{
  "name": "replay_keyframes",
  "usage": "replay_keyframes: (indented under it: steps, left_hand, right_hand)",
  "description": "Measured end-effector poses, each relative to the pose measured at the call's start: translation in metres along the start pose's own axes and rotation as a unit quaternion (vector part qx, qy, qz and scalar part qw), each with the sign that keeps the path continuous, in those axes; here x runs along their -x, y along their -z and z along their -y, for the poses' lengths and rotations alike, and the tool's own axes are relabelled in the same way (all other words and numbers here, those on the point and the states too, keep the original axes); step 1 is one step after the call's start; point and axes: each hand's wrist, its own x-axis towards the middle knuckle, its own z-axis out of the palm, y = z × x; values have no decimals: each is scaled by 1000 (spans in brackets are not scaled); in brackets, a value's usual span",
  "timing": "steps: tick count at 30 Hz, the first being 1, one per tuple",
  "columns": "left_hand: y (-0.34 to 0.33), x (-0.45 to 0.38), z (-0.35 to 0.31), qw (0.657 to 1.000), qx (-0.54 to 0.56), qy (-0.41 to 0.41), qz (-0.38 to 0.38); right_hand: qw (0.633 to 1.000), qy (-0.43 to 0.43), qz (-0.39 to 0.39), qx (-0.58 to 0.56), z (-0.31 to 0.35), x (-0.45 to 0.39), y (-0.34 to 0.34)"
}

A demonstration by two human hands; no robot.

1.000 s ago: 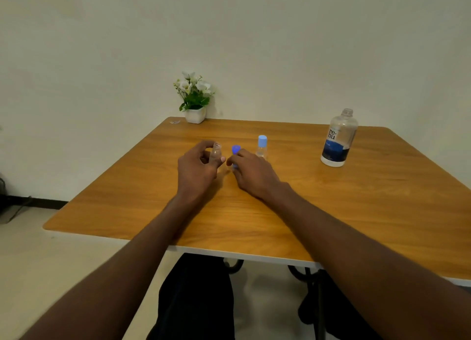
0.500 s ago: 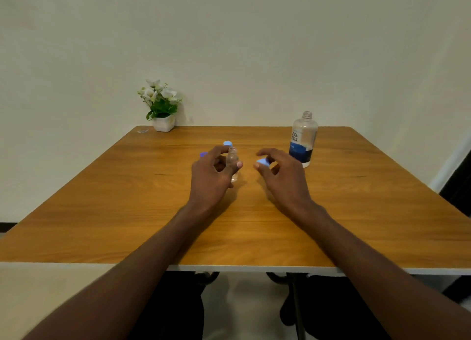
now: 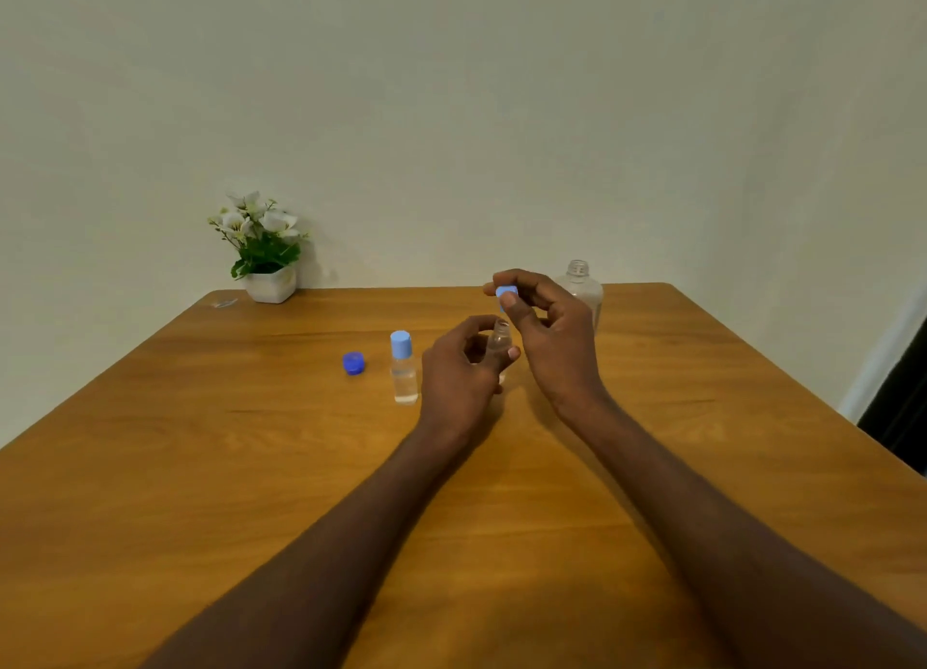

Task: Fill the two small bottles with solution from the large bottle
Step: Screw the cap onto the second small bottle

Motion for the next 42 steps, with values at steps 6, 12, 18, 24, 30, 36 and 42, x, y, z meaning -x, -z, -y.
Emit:
replay_keyframes:
  steps: [6,12,18,24,30,36,42]
  left_hand:
    - [-10,-24,19,999,26,17,-17]
    - [-13,-25,26,996,55,55,-32]
    - [3,-11,20,990,111,91,-7]
    - [5,-7,11,984,140,114,2]
    - [2,-9,12,982,154,110,1]
    - [1,-10,16,985,136,107,0]
    - [1,-10,13,989,110,96,-1]
  right_hand:
    - [999,7,-25,42,-21,-15,-17]
    - [983,91,-22,159,-26,-9,-23]
    - [979,109,-2,170,-22,-2,-18]
    - [976,108,3,189,-20,-1,-16]
    - [968,123,-2,219,-20,-5,-12]
    - [963,124,-12,241,-19,-6,-12]
    - [963,128,2,238,-16,-9,-5]
